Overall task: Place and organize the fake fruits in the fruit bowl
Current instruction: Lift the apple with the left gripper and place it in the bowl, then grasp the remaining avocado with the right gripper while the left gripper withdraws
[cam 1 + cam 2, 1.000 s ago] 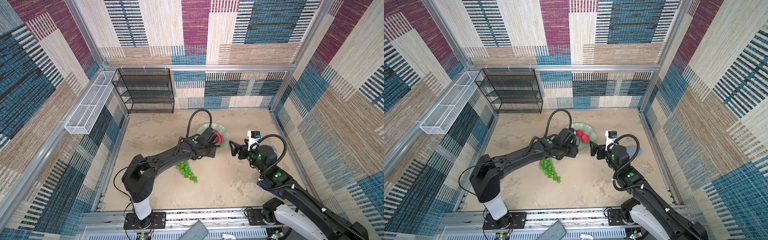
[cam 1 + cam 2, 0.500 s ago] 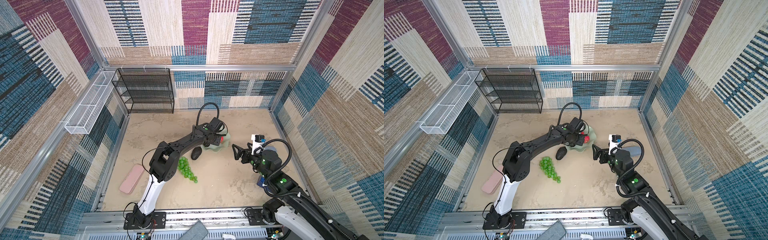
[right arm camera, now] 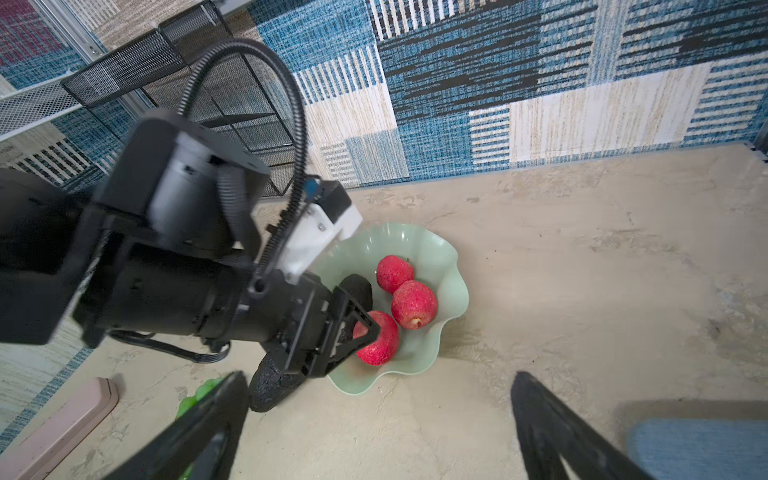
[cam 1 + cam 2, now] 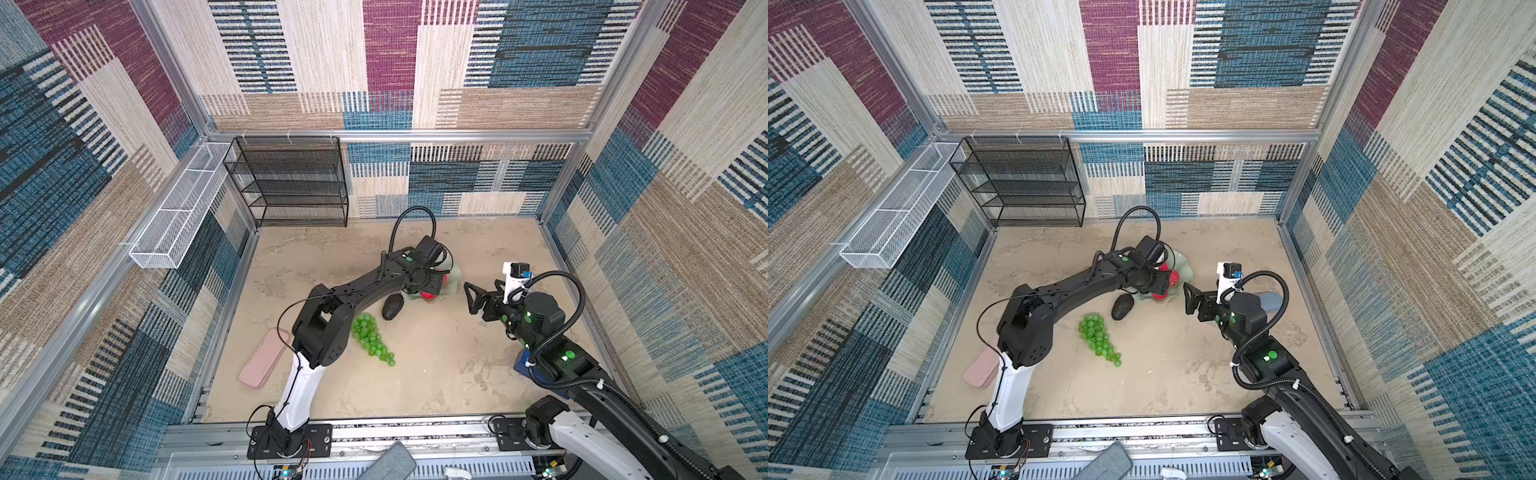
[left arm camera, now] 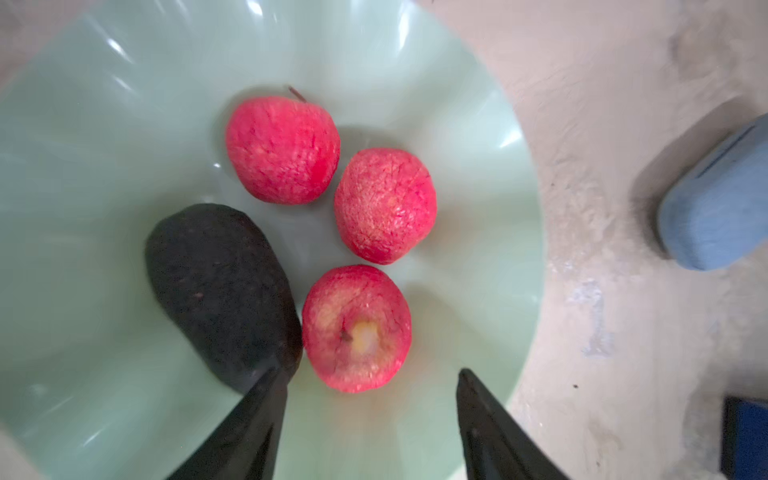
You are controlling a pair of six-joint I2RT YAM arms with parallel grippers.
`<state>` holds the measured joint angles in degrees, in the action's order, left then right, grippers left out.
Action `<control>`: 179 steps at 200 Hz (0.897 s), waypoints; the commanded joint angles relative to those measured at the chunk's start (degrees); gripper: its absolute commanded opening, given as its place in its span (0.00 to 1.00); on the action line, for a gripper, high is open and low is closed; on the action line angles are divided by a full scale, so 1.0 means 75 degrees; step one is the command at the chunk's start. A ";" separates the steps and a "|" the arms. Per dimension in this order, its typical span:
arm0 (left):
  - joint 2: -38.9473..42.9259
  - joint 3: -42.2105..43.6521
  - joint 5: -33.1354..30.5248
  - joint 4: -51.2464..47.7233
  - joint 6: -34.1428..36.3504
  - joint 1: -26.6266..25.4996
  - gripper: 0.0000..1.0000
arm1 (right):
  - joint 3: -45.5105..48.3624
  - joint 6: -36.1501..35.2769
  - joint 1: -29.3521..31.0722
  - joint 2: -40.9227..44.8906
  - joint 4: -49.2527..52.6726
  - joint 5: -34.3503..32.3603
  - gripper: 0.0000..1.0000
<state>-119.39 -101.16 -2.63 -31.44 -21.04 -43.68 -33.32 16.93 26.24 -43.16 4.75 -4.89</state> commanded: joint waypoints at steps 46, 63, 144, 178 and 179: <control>0.5420 0.5549 -0.1786 0.3945 0.0319 0.0845 0.76 | -0.0501 0.0849 0.1230 -0.1513 0.0060 0.0636 0.94; 0.6811 0.6845 -0.2304 0.4045 0.0311 0.1024 0.79 | -0.0607 0.1386 0.1950 -0.2309 -0.0094 0.0423 0.94; 1.0802 0.9570 -0.3056 0.2737 -0.0458 0.1430 0.84 | -0.1532 0.2919 0.2923 -0.5387 -0.1403 0.0174 0.94; 1.1280 0.9633 -0.3164 0.2443 -0.0396 0.1453 0.85 | -0.2000 0.3348 0.2923 -0.6488 -0.1718 0.0042 0.94; 1.1285 0.9633 -0.3164 0.2433 -0.0395 0.1453 0.85 | -0.2013 0.3358 0.2923 -0.6514 -0.1727 0.0042 0.94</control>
<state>-36.16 -29.06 -24.43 -11.64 -22.96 -32.97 -46.41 38.33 48.14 -88.18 -4.05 -3.14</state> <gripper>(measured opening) 0.851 0.939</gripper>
